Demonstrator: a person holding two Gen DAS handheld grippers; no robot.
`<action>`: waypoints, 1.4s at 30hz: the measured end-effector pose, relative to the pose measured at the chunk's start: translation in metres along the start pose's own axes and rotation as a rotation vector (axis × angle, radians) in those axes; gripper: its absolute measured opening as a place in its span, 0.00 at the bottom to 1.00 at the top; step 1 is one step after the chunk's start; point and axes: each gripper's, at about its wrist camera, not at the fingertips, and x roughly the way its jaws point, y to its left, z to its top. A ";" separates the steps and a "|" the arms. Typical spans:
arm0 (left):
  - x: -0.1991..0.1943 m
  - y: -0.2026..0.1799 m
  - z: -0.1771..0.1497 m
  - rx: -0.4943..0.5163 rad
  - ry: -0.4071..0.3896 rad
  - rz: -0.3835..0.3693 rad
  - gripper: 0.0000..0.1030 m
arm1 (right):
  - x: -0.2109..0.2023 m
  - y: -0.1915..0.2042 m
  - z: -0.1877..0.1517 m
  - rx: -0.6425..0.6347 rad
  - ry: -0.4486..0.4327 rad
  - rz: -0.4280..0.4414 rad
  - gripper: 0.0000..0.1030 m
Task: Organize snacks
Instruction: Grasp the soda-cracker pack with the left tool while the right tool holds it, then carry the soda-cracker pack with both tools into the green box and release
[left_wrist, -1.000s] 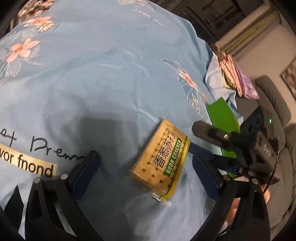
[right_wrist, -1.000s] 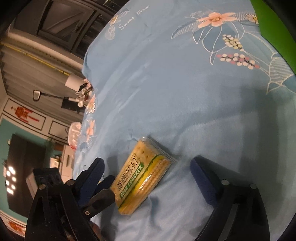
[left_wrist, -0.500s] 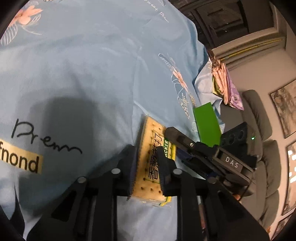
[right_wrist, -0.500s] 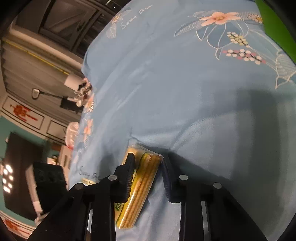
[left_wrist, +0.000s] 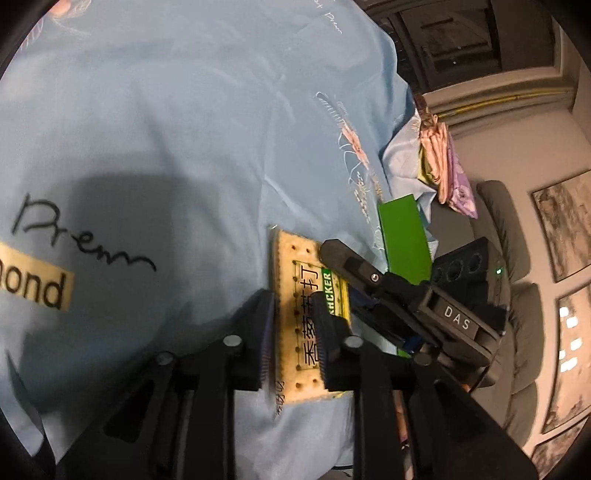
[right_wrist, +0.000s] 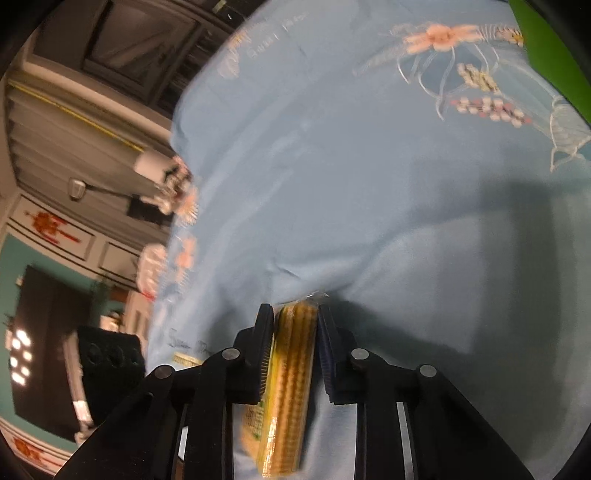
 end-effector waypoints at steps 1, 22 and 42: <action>0.000 -0.002 0.000 0.010 0.013 -0.008 0.25 | -0.001 -0.002 0.000 0.010 0.004 0.013 0.26; 0.011 -0.017 -0.006 0.044 0.072 -0.076 0.22 | -0.006 -0.007 -0.002 0.013 -0.048 0.071 0.25; 0.072 -0.186 -0.003 0.404 0.173 -0.171 0.20 | -0.173 -0.011 0.035 -0.063 -0.301 -0.095 0.24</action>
